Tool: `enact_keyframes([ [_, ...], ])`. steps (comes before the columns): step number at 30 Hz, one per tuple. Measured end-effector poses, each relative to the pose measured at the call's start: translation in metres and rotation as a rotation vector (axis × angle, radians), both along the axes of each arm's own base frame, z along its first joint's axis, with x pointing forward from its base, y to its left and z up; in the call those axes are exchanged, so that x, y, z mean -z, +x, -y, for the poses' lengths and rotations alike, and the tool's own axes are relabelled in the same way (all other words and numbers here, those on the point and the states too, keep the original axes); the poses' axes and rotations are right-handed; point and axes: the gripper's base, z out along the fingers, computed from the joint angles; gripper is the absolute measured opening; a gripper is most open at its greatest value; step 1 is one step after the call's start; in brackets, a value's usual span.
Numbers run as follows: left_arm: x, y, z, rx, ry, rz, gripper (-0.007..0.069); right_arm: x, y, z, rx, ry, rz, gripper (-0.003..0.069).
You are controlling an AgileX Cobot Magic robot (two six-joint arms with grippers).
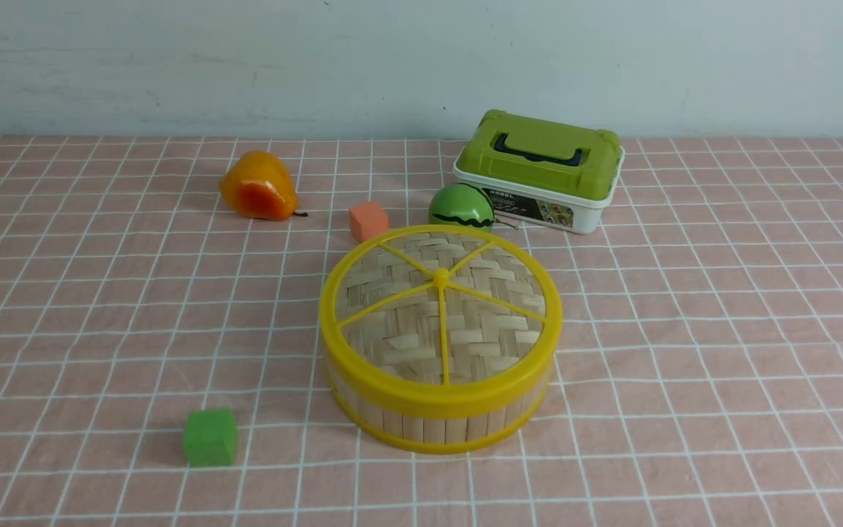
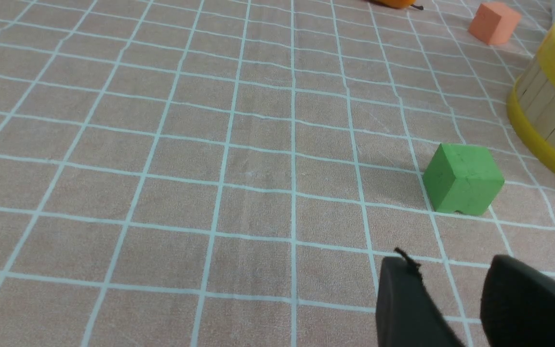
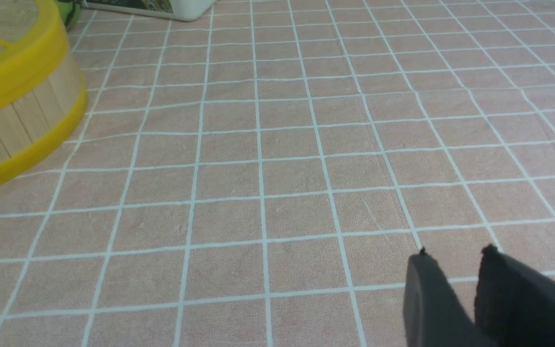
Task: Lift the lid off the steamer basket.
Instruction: Use the right arm to lift the lid of the steamer
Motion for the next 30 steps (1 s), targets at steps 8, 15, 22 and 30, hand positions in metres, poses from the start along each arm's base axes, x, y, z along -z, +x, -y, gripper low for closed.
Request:
enact_keyframes([
  [8, 0.0000, 0.0000, 0.0000, 0.000, 0.000, 0.000, 0.0239, 0.0000, 0.0000, -0.0006, -0.011, 0.000, 0.000, 0.0147],
  [15, 0.0000, 0.0000, 0.0000, 0.000, 0.000, 0.000, 0.0239, 0.0000, 0.0000, -0.0010, -0.019, 0.000, 0.000, 0.0155],
  [22, 0.0000, 0.0000, 0.0000, 0.000, 0.000, 0.000, 0.0239, 0.0000, 0.0000, -0.0010, -0.019, 0.000, 0.000, 0.0167],
  [30, 0.0000, 0.0000, 0.0000, 0.000, 0.000, 0.000, 0.0239, 0.0000, 0.0000, -0.0008, -0.019, -0.005, 0.000, 0.0180],
])
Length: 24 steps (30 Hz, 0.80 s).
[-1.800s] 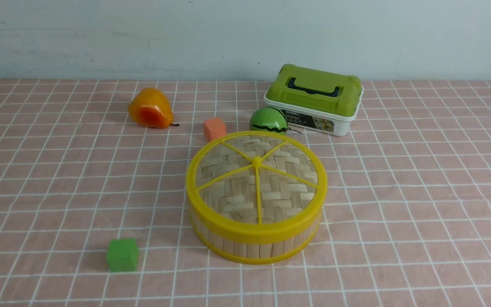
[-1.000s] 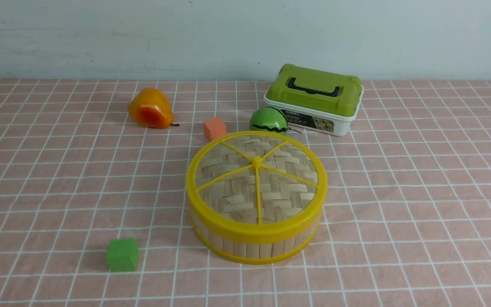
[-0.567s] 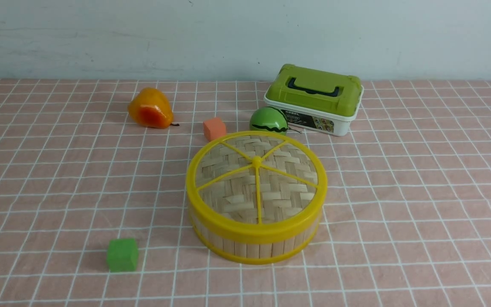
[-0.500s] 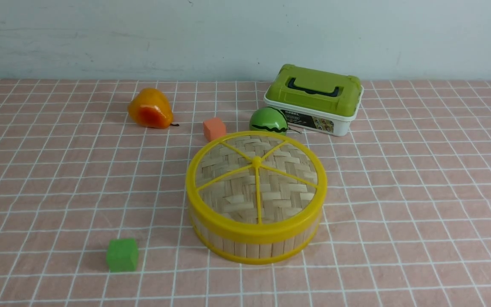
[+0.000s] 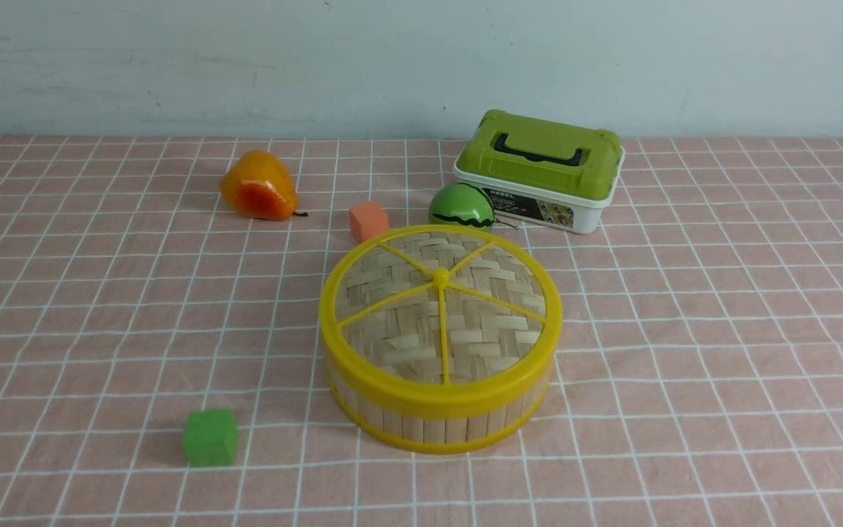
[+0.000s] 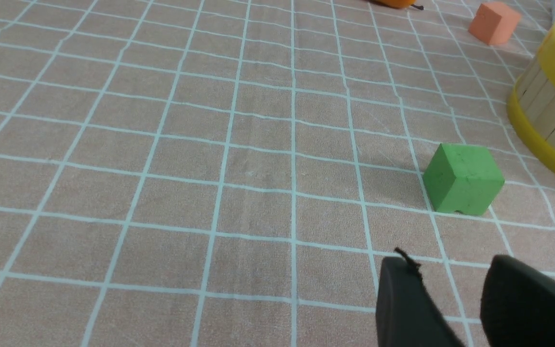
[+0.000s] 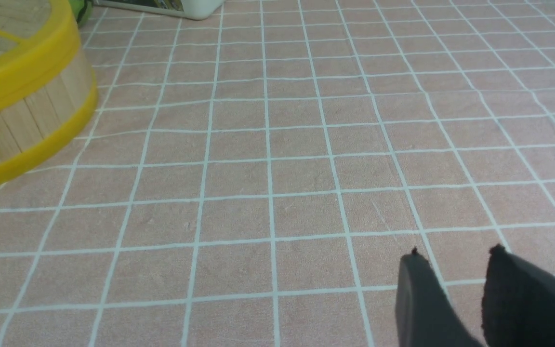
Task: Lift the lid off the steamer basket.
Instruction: Use the right arm to lift the lid of the steamer
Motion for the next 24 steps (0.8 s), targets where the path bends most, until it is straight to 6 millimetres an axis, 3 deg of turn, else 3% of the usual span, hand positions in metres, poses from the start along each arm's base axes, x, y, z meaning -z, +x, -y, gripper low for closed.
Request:
enact_keyframes([
  [18, 0.000, 0.000, 0.000, 0.000, 0.000, 0.000, 0.0239, -0.001, 0.000, -0.002, -0.004, 0.061, 0.009, 0.0203],
  [21, 0.000, 0.000, 0.000, 0.000, 0.000, 0.000, 0.0239, -0.002, 0.001, -0.008, 0.001, 0.319, 0.026, 0.0208],
  [23, 0.000, 0.000, 0.000, 0.000, 0.000, 0.000, 0.0239, -0.005, 0.001, -0.016, 0.015, 0.680, 0.017, 0.0212],
  [24, 0.000, 0.000, 0.000, 0.000, 0.000, 0.000, 0.0239, -0.005, 0.001, -0.016, 0.017, 0.688, 0.017, 0.0212],
])
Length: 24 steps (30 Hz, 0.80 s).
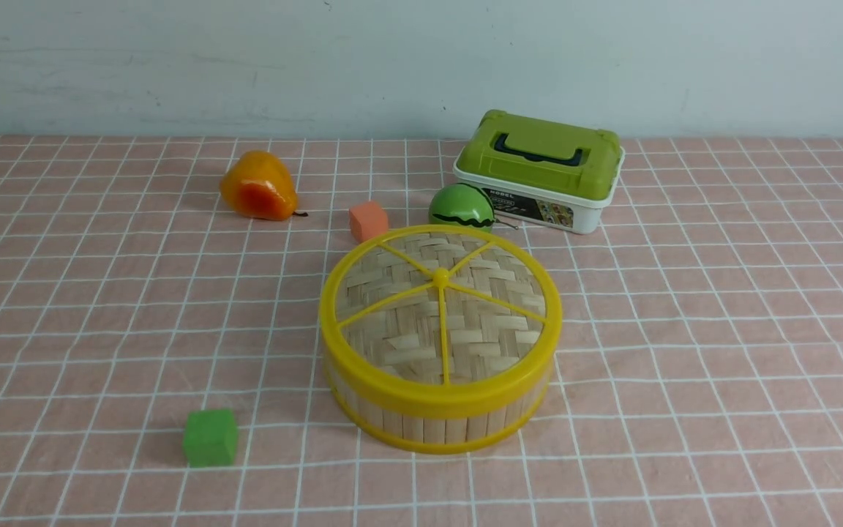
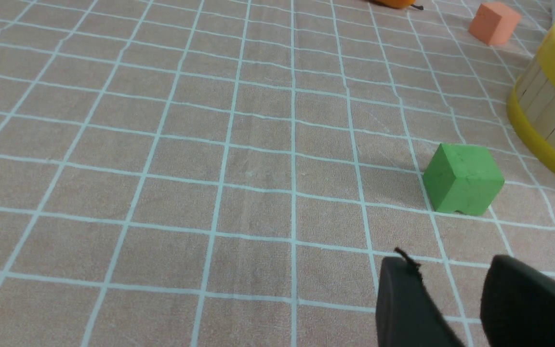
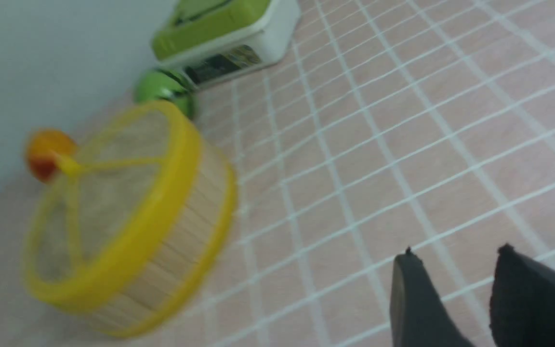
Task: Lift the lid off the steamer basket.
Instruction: Use the right arm to lift the lid of the steamer
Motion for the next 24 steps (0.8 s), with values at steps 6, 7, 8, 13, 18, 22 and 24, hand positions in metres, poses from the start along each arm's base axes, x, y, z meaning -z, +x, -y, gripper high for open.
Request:
enact_keyframes([
  [6, 0.000, 0.000, 0.000, 0.000, 0.000, 0.000, 0.0239, -0.009, 0.001, -0.005, 0.013, 0.356, 0.030, 0.0223],
  [7, 0.000, 0.000, 0.000, 0.000, 0.000, 0.000, 0.0239, -0.009, 0.001, -0.005, 0.012, 0.341, 0.034, 0.0223],
  [8, 0.000, 0.000, 0.000, 0.000, 0.000, 0.000, 0.0239, -0.009, 0.001, -0.004, 0.010, 0.295, 0.049, 0.0224],
  [13, 0.000, 0.000, 0.000, 0.000, 0.000, 0.000, 0.0239, -0.010, 0.001, -0.003, -0.004, 0.170, 0.082, 0.0227],
  [18, 0.000, 0.000, 0.000, 0.000, 0.000, 0.000, 0.0239, -0.010, 0.001, -0.003, -0.015, 0.113, 0.093, 0.0230],
  [22, 0.000, 0.000, 0.000, 0.000, 0.000, 0.000, 0.0239, -0.037, -0.003, -0.007, -0.091, -0.106, 0.178, 0.0199],
  [24, 0.000, 0.000, 0.000, 0.000, 0.000, 0.000, 0.0239, -0.063, -0.005, -0.009, -0.135, -0.239, 0.212, 0.0132],
])
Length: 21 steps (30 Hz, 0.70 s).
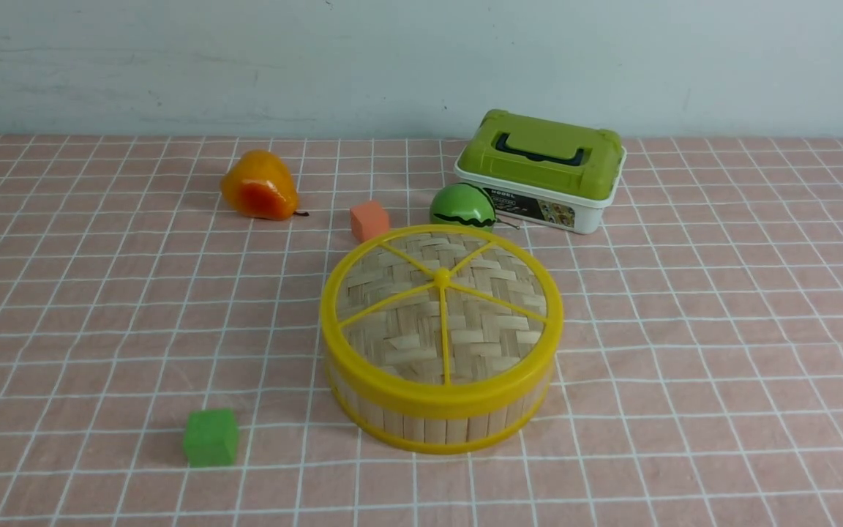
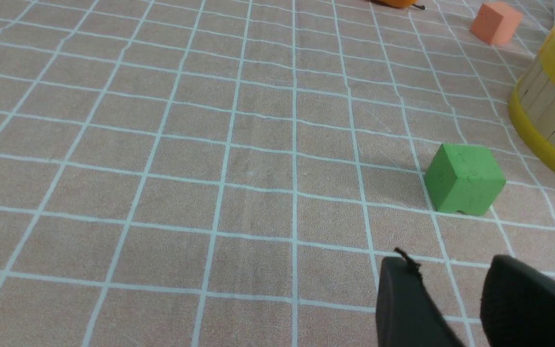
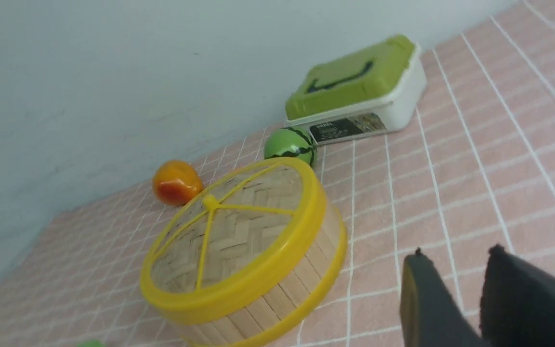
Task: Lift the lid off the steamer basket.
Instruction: Use the right arm to lift the lid of the steamer
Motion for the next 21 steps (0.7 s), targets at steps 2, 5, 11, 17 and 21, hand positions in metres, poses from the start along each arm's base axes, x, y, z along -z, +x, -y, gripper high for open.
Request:
enact_keyframes([
  [2, 0.000, 0.000, 0.000, 0.000, 0.000, 0.000, 0.0239, -0.013, 0.001, -0.001, -0.022, -0.083, -0.002, 0.0087],
  [5, 0.000, 0.000, 0.000, 0.000, 0.000, 0.000, 0.0239, -0.059, 0.016, -0.004, -0.094, -0.280, -0.079, -0.0010],
  [11, 0.000, 0.000, 0.000, 0.000, 0.000, 0.000, 0.0239, -0.110, 0.072, -0.006, -0.239, -0.481, -0.353, -0.0022],
  [17, 0.000, 0.000, 0.000, 0.000, 0.000, 0.000, 0.0239, -0.130, 0.142, -0.017, -0.451, -0.568, -0.573, -0.0008],
  [21, 0.000, 0.000, 0.000, 0.000, 0.000, 0.000, 0.0239, -0.128, 0.171, -0.037, -0.603, -0.655, -0.667, -0.0004],
])
